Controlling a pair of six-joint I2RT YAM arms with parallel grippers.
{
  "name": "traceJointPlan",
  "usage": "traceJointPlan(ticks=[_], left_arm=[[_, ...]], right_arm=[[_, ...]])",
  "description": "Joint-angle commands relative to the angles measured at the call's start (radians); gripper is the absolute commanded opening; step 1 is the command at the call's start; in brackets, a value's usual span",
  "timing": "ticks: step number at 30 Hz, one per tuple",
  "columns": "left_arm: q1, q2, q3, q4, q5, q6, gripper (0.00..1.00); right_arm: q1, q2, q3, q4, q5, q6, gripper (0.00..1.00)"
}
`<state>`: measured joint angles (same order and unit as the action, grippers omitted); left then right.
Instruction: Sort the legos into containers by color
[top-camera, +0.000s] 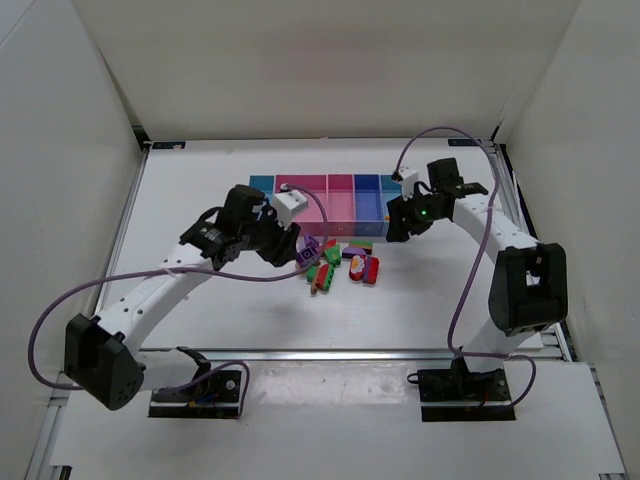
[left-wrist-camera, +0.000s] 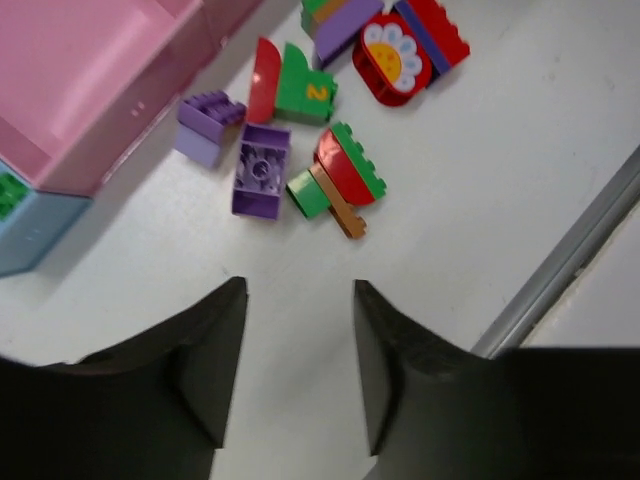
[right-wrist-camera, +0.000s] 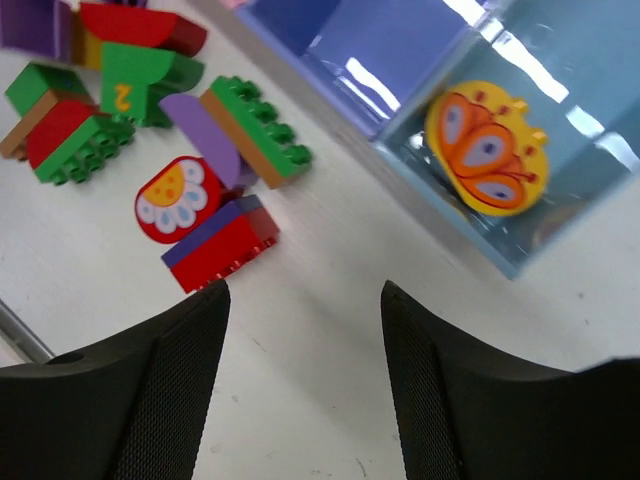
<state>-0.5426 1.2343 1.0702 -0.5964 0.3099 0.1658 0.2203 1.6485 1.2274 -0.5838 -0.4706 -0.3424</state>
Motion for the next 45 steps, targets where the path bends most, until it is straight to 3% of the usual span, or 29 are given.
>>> traceJointPlan(ticks=[1, 3, 4, 7, 21, 32, 45], left_arm=[[-0.054, 0.05, -0.007, -0.043, -0.06, -0.083, 0.6], [-0.088, 0.092, -0.007, -0.037, -0.066, -0.06, 0.71], [-0.103, 0.106, -0.015, -0.022, -0.09, -0.046, 0.82], [-0.126, 0.148, -0.045, 0.045, -0.132, 0.015, 0.93], [-0.099, 0.303, 0.011, 0.181, -0.278, 0.135, 0.91], [-0.074, 0.39, 0.073, 0.199, -0.21, 0.136, 0.91], [-0.062, 0.448, 0.108, 0.179, -0.14, 0.136, 0.79]], right_arm=[[-0.027, -0.053, -0.009, 0.041, 0.015, 0.068, 0.66], [-0.038, -0.061, -0.017, 0.027, 0.004, 0.06, 0.66], [-0.042, -0.067, -0.017, 0.021, -0.006, 0.057, 0.66], [-0.059, -0.088, -0.034, 0.009, -0.023, 0.051, 0.66], [-0.078, -0.153, -0.097, 0.002, -0.051, 0.037, 0.67], [-0.099, -0.145, -0.092, -0.001, -0.053, 0.026, 0.68], [-0.114, -0.112, -0.077, 0.002, -0.046, 0.016, 0.68]])
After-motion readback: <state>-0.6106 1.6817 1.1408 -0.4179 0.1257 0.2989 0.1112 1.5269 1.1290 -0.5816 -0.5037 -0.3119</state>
